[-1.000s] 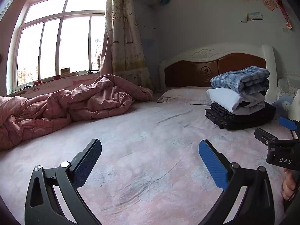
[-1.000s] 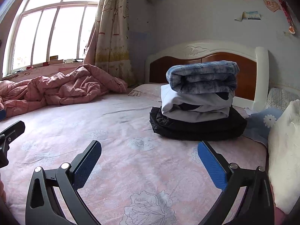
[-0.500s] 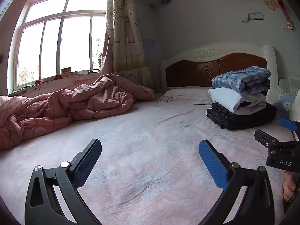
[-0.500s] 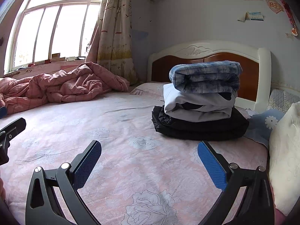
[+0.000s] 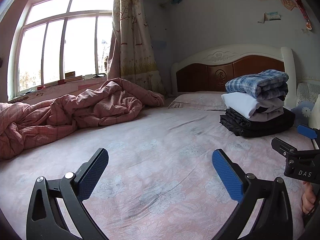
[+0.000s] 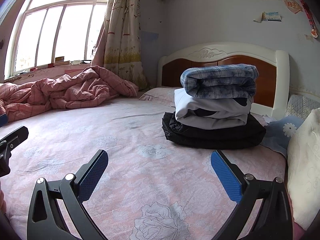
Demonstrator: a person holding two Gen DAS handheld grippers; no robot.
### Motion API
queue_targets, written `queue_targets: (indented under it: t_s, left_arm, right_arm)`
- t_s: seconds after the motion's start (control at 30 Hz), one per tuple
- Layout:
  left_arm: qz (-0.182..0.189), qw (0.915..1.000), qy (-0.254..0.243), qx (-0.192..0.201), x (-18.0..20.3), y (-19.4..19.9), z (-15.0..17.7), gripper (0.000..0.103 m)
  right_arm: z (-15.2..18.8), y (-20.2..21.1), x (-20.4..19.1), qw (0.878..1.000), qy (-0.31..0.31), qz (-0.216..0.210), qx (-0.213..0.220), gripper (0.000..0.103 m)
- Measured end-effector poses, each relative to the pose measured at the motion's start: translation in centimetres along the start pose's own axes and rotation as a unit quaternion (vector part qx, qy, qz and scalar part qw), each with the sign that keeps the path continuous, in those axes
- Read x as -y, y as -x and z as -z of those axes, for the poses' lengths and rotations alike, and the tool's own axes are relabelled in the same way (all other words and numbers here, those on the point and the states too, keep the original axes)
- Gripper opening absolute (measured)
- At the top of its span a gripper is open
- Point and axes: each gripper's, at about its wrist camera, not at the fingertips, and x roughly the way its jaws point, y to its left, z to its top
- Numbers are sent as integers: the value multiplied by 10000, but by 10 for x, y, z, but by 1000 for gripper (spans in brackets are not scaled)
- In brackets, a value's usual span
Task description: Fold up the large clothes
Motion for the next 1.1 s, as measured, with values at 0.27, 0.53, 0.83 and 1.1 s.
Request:
queue_targets:
  t_s: [0.27,0.53,0.83,1.1]
  left_arm:
    - [-2,10000,0,-5,0,0,0,103]
    - [-3,10000,-3,-2,0,0,0,103]
    - [-1,10000,-8,-43,0,0,1,103]
    - [-1,10000,-15,-48,0,0,1,103]
  right_arm:
    - [1,-1,0,10000,-3,-7,3,103]
    - [1,-1,0,10000,-3,-14,-5,103]
    - [1,0,0,10000,-7,-8,-2,103]
    - [0,0,-1,10000,-12,-5,-7,103]
